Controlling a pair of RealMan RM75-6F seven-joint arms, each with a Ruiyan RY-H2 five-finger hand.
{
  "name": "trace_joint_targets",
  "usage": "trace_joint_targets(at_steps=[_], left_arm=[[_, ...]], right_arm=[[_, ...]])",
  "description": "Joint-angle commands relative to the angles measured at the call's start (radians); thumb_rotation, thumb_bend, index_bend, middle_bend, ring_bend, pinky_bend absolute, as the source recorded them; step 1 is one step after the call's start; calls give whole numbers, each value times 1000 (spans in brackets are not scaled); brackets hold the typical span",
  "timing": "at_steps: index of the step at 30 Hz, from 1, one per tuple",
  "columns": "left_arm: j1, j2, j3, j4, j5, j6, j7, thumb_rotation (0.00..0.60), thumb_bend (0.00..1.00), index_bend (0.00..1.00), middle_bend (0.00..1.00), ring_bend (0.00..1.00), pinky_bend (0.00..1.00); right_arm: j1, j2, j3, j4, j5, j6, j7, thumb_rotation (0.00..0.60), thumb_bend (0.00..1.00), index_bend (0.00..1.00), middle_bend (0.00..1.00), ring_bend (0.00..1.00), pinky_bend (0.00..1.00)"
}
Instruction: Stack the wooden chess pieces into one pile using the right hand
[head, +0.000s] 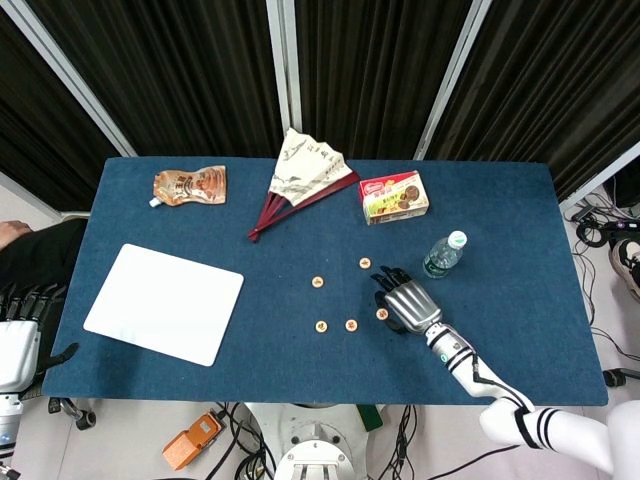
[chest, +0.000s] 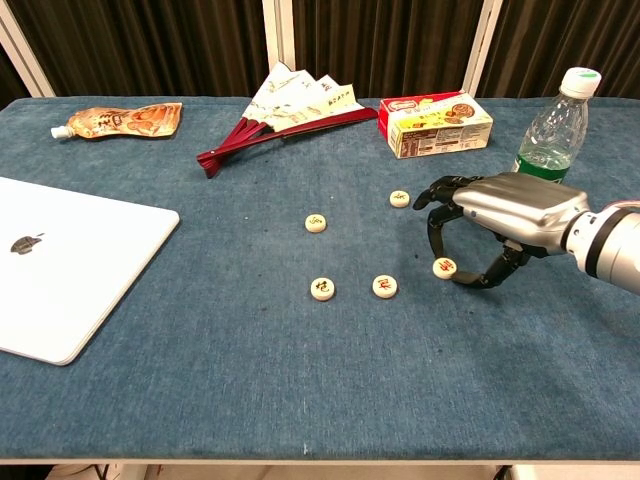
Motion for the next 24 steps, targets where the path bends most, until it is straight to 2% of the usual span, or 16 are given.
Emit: trace_joint_targets(at_steps=[1,8,13,18,24], left_arm=[[2,-1,0,3,-2,0,-2,600,0,178,159,124,0],[9,-3,-1,14,-2,9,-15,600,0,178,159,124,0],[11,-4,-1,20,-2,10,-21,600,0,179,160,124,0],[12,-8,2,24,4,11,-23,600,0,178,159,124,0],[21,-14,4,42,-6,10,-39,600,0,179,159,124,0]], right_arm=[[6,-6,-4,8,3,-1,3,600,458,534,175,116,175],[17,-13,-6,3,5,18,15,600,505,599,176,135,175],[41,26,12,-93,-2,23,26,600,506,603,176,137,175],[95,14,28,-157,17,-32,-31,600,506,598,176,137,175],[146,-44,49,-157,87,-88,-122,600,506,580,176,137,175]])
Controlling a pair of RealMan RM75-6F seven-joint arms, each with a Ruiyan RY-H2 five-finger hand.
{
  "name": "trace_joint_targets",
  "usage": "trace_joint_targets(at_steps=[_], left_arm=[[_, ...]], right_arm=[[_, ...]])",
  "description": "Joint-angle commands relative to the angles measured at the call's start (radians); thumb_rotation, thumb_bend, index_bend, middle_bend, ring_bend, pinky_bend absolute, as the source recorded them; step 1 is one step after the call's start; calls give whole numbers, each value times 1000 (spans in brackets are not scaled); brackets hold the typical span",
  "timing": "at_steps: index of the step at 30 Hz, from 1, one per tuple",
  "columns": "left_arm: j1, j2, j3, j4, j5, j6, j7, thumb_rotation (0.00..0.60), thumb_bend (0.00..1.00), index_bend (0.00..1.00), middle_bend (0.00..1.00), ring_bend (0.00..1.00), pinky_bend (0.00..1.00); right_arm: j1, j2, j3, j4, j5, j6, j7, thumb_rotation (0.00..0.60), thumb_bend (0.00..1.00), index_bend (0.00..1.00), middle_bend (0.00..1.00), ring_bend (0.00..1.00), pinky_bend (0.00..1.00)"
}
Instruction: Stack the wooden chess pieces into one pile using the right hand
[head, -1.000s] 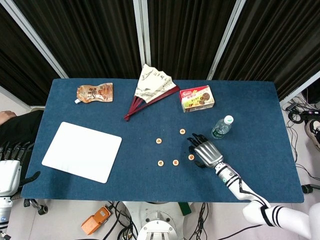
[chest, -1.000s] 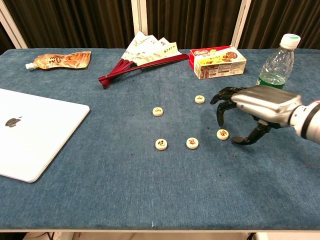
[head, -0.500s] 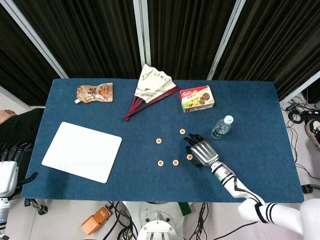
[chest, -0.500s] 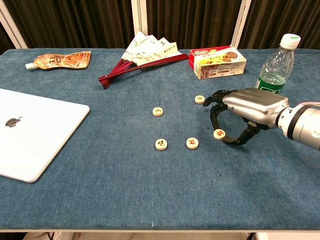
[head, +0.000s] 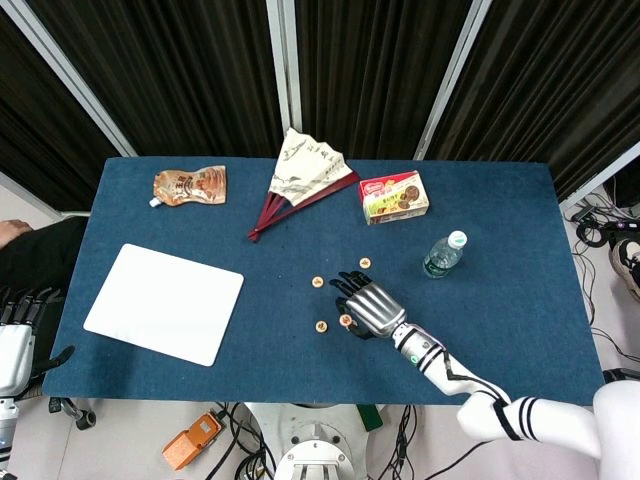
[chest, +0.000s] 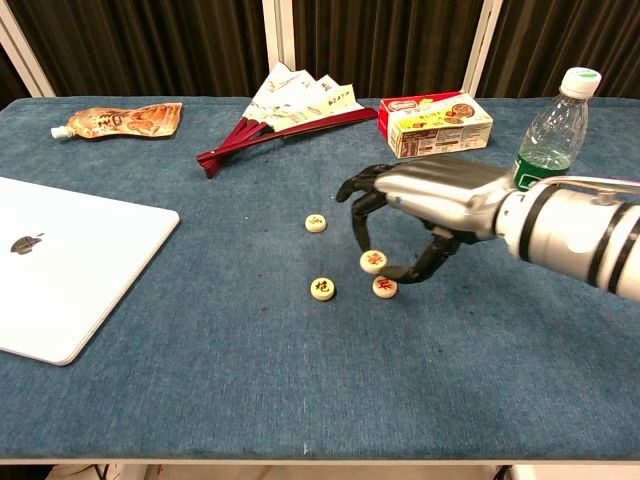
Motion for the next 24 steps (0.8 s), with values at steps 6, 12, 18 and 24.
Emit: trace_joint_targets(at_steps=[6,12,18,24], left_arm=[[8,-7,-1,27,-13,-3,-24,600,0,178,160,124,0],[7,-13,-3,40,-15,-10,-34,600,0,179,159,124,0],[7,-16,-5,48,-17,-12,-39,600,0,178,159,124,0],[8,-18,-7,53,-20,-13,-43,600,0,178,159,124,0]], right_arm=[[56,-65,16,11,70,-43,-81,600,506,578,176,137,175],[77,-86,18,20,106,-48,-120,600,506,561,176,137,175],[89,-99,11,24,129,-46,-140,600,506,553,176,137,175],[94,-104,2,30,135,-35,-144,600,505,515,175,137,175]])
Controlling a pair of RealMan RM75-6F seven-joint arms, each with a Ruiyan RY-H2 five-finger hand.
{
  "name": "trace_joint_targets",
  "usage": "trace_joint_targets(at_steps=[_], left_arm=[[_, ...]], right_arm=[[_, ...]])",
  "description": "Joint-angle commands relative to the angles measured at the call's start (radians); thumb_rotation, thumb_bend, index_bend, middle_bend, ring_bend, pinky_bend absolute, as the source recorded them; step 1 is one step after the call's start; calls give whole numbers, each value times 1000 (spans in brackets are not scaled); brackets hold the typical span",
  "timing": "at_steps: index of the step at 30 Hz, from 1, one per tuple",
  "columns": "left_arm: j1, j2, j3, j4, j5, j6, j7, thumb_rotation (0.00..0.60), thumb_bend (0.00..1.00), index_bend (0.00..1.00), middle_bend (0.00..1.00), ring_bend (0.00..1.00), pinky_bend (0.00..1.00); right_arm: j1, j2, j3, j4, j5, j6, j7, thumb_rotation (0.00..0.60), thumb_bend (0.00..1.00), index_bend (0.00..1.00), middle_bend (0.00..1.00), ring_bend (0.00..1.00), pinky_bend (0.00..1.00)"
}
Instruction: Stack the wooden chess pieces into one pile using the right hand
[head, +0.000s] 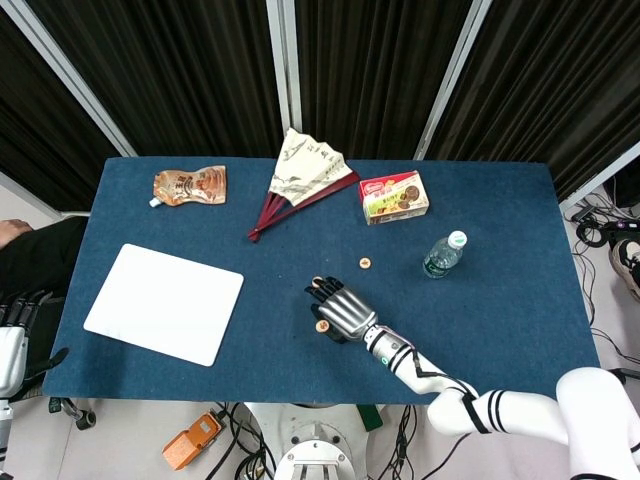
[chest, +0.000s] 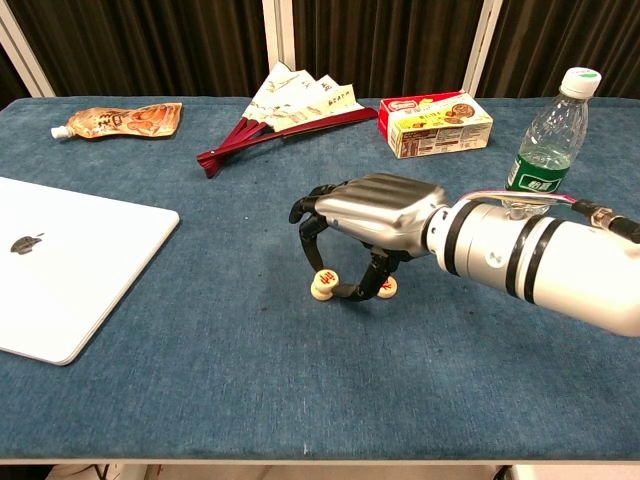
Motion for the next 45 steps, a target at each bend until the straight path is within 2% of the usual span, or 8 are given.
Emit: trace_joint_targets(at_steps=[1,14,20,23,28,35,45], left_arm=[[1,0,-1,1,-2,0,-1,600,0,179,159,124,0],[3,2,-3,-3,3,6,3,600,0,179,159,124,0],[3,5,-3,-6,6,8,5,600,0,179,159,124,0],[5,7,-2,-11,8,11,9,600,0,179,159,124,0],[11,8,0,-12,-2,8,11,600,0,178,159,124,0],[14,8,-1,-6,-11,2,8,600,0,178,159,124,0],[15,4,-1,4,-14,-4,0,600,0,179,159,124,0]], right_arm=[[1,-3,-5,4,-2,7,0,600,504,507,175,137,175],[2,15,-17,-12,-12,38,17,600,500,448,175,137,175],[31,12,63,29,57,47,8,600,499,443,174,137,176],[76,-18,101,93,131,7,-46,600,480,432,174,137,176],[151,-92,135,211,260,-46,-140,600,441,423,174,137,176],[213,-162,138,307,340,-80,-185,600,441,439,175,137,175],[221,-162,121,320,359,-71,-164,600,442,499,176,137,176]])
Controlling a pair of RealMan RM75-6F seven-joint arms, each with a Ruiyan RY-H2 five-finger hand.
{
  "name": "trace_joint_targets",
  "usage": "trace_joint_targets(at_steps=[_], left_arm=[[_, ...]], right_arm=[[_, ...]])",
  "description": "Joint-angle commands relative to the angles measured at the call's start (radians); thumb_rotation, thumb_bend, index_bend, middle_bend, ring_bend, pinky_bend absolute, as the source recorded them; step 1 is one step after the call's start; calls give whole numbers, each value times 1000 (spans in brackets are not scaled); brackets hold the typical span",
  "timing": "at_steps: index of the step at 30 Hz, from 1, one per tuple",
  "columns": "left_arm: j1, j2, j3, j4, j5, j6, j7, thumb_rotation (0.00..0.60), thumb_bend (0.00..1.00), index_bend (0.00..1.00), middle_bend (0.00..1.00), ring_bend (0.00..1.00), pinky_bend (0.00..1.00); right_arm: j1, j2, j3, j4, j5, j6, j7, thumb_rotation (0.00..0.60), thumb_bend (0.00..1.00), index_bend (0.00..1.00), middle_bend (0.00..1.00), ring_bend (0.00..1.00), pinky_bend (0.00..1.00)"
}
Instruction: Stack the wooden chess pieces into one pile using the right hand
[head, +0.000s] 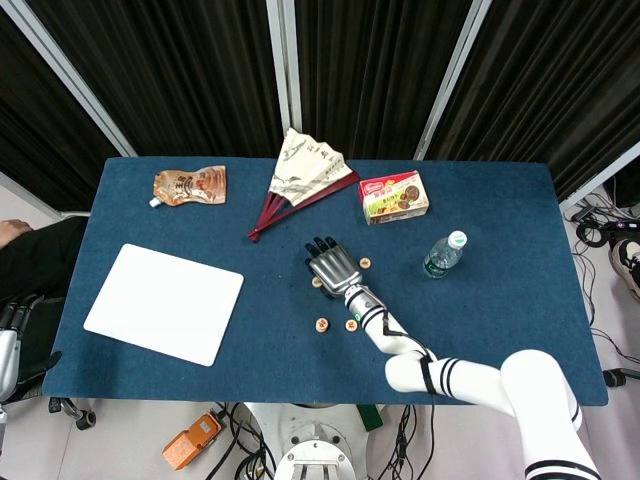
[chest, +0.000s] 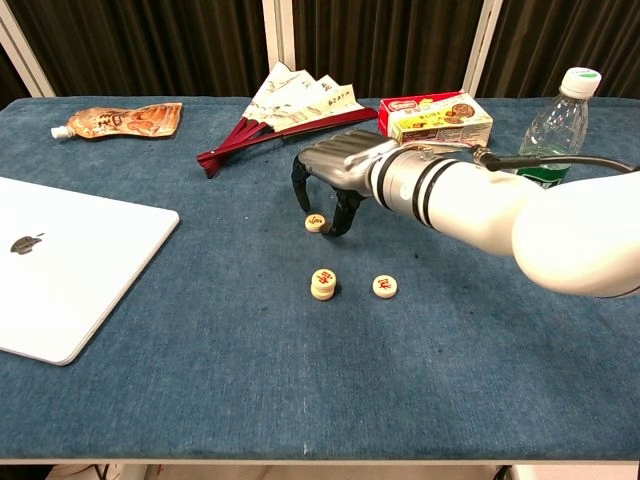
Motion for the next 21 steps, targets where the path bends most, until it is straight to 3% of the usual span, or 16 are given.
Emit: trace_joint_targets(at_steps=[1,14,21], left_arm=[[0,-1,0,0,2,1,2,600,0,179,159,124,0],[9,5,1,-7,2,11,6,600,0,178,159,124,0],[14,7,0,-3,0,15,-1,600,0,179,159,124,0]], right_arm=[[0,4,-4,-2,2,2,8,600,442,509,176,137,175],[16,7,-16,2,6,-5,38,600,445,564,176,145,176],[-32,126,-37,-170,-86,66,88,600,450,576,178,151,176]])
